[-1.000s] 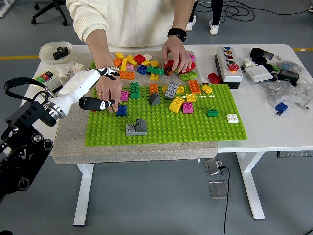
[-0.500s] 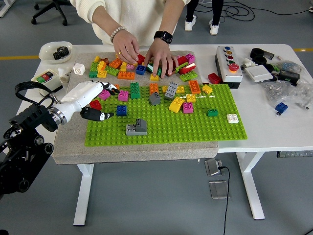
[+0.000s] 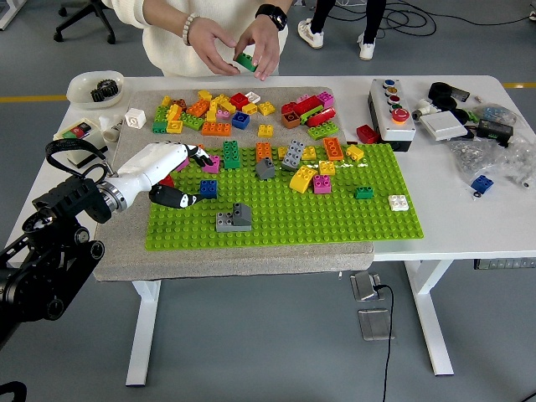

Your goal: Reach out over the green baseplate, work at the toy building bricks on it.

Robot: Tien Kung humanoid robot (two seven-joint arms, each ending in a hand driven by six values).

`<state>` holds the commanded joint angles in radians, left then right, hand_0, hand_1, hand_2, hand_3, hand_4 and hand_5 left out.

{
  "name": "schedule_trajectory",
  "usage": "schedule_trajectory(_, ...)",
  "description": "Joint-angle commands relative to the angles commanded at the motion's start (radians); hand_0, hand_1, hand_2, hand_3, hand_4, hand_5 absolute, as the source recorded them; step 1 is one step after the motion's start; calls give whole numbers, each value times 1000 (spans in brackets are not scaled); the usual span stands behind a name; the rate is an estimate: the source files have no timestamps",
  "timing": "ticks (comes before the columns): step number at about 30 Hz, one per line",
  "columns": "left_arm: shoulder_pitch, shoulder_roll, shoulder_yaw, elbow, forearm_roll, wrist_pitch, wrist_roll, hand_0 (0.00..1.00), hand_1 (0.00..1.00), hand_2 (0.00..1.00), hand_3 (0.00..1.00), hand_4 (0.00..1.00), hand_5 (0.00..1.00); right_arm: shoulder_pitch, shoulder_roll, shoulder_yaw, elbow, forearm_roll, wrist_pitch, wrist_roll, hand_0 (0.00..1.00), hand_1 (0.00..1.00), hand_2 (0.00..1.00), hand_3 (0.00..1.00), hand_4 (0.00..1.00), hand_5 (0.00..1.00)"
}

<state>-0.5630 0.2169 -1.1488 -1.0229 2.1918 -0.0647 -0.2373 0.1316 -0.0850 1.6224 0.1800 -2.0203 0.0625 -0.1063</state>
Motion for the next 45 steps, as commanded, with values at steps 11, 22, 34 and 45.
schedule_trajectory(11,-43,-18,24,41,64,-33,32,802,777,708,699,772,115,2,-2,-2,0,6,-1,0,737,615,635,539,768,494)
schedule_trajectory(22,-84,-62,-5,85,77,-79,63,797,777,720,769,820,127,6,-4,-4,0,11,-1,0,737,615,636,541,769,492)
schedule_trajectory(34,-84,-94,-27,128,77,-111,76,790,769,701,706,778,120,6,-7,-4,0,12,-1,0,736,616,637,541,769,491)
schedule_trajectory(45,-100,-108,-26,184,77,-103,77,792,768,698,715,783,127,4,-4,-9,0,10,0,1,737,616,635,542,770,491)
